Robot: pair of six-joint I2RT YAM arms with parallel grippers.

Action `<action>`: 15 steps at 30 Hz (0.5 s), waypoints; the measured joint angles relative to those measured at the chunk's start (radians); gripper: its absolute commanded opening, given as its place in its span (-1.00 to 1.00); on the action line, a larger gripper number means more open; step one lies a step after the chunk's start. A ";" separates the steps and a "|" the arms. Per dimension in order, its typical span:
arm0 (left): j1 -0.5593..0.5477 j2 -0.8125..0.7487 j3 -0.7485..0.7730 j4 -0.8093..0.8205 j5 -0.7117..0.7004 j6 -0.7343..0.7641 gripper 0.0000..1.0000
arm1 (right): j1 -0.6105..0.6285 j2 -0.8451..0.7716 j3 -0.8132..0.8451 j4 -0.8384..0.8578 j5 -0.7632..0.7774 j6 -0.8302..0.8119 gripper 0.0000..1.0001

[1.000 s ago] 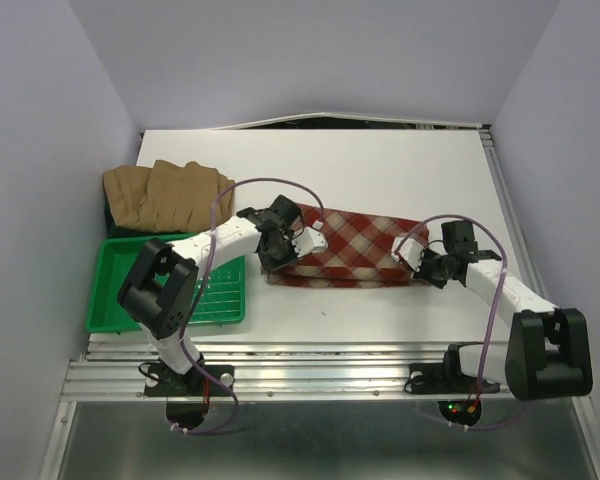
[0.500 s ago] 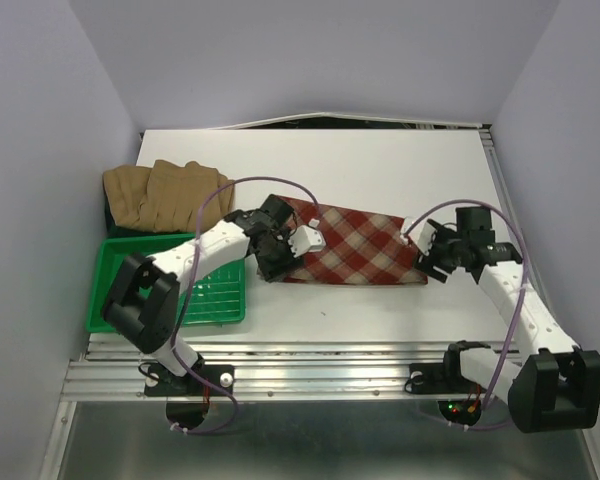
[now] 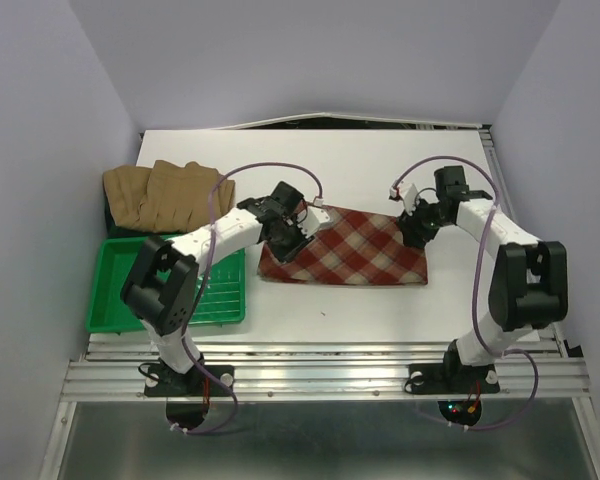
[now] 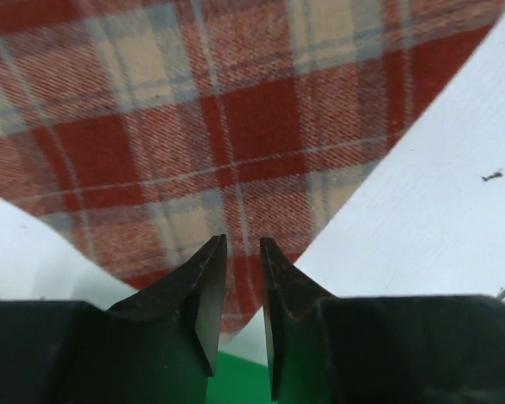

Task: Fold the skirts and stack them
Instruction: Fold the skirt

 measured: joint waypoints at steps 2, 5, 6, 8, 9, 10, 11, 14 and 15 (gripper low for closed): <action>0.003 0.066 0.000 0.003 -0.015 -0.028 -0.46 | 0.000 0.061 0.000 0.003 0.005 0.012 0.18; 0.010 0.138 0.000 0.013 -0.027 -0.063 -0.54 | 0.000 0.110 0.000 0.017 0.021 0.018 0.15; 0.016 0.162 0.000 0.015 -0.030 -0.076 -0.55 | 0.000 0.114 -0.001 0.021 0.026 0.015 0.14; 0.024 0.194 0.001 0.020 -0.030 -0.092 -0.55 | 0.000 0.113 -0.027 0.054 0.053 -0.005 0.13; 0.029 0.206 0.019 0.013 -0.027 -0.103 -0.56 | 0.000 0.108 -0.053 0.071 0.069 -0.024 0.13; 0.035 0.217 0.031 0.016 -0.027 -0.105 -0.57 | 0.000 0.104 -0.075 0.076 0.079 -0.035 0.13; 0.044 0.239 0.053 0.018 -0.025 -0.111 -0.57 | 0.000 0.096 -0.102 0.078 0.089 -0.049 0.13; 0.078 0.310 0.153 -0.003 -0.002 -0.123 -0.59 | 0.002 0.024 -0.177 0.048 0.101 -0.079 0.15; 0.095 0.345 0.201 -0.005 0.003 -0.127 -0.58 | 0.011 -0.012 -0.203 0.039 0.103 -0.080 0.18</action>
